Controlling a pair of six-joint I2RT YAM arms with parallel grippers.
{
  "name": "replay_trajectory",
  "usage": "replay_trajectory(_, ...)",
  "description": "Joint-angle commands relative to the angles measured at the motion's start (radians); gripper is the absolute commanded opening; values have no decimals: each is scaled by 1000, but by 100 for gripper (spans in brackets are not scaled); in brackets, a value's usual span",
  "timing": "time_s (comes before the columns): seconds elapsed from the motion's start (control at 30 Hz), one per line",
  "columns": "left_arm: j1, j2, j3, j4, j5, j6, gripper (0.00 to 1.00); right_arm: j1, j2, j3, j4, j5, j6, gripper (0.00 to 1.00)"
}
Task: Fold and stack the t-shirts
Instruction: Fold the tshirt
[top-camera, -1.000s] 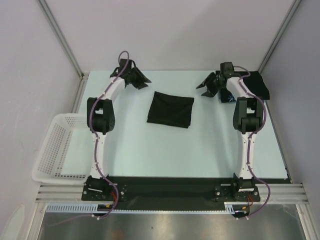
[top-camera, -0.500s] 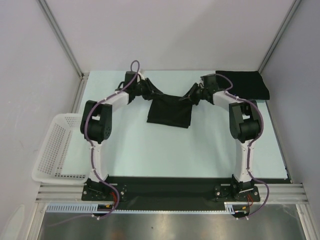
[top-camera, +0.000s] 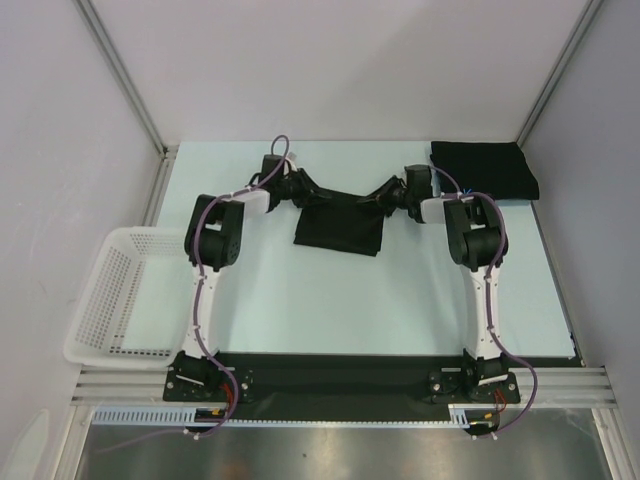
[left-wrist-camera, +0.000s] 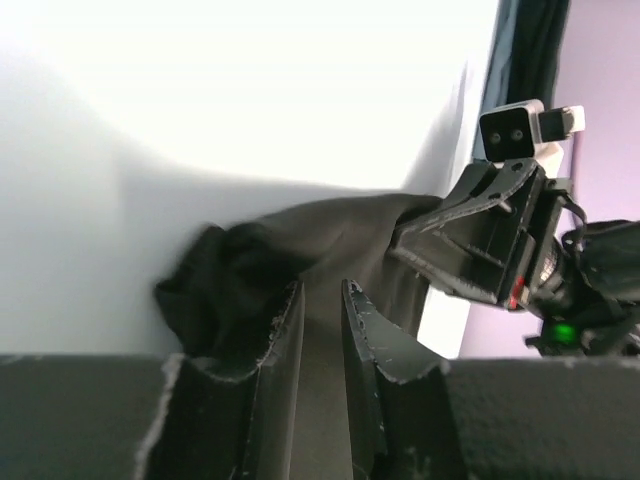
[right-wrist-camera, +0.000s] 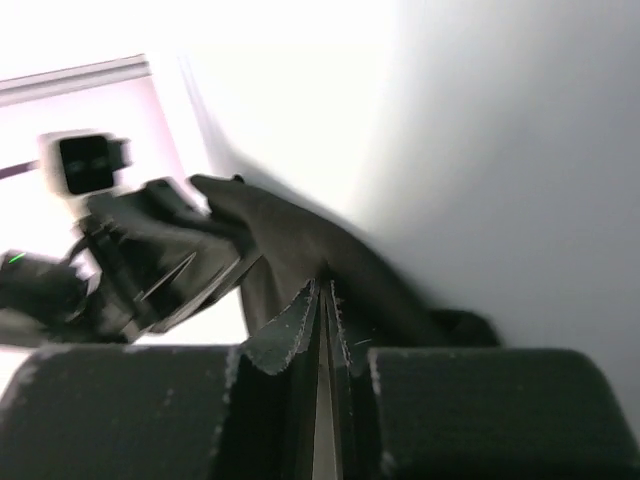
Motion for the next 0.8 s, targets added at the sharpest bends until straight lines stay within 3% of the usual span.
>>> replay_trajectory(0.0,51,44,77,47,-7,-25,28,-49,43,6,106,6,25,11)
replay_trajectory(0.3,118,155,271,-74,5,35,31,-118,107,113,14,-15,-50,14)
replay_trajectory(0.47,122,32,337,-243,-22,147,34,-139,31,254,-245,-15,-197,16)
replay_trajectory(0.6,115,-153,251,-303,-73,215,35,-147,-65,327,-437,8,-296,23)
replay_trajectory(0.7,95,-262,106,-279,-81,213,35,-140,-118,381,-623,35,-369,26)
replay_trajectory(0.77,66,-354,-37,-205,-61,192,35,-127,-176,345,-632,8,-370,28)
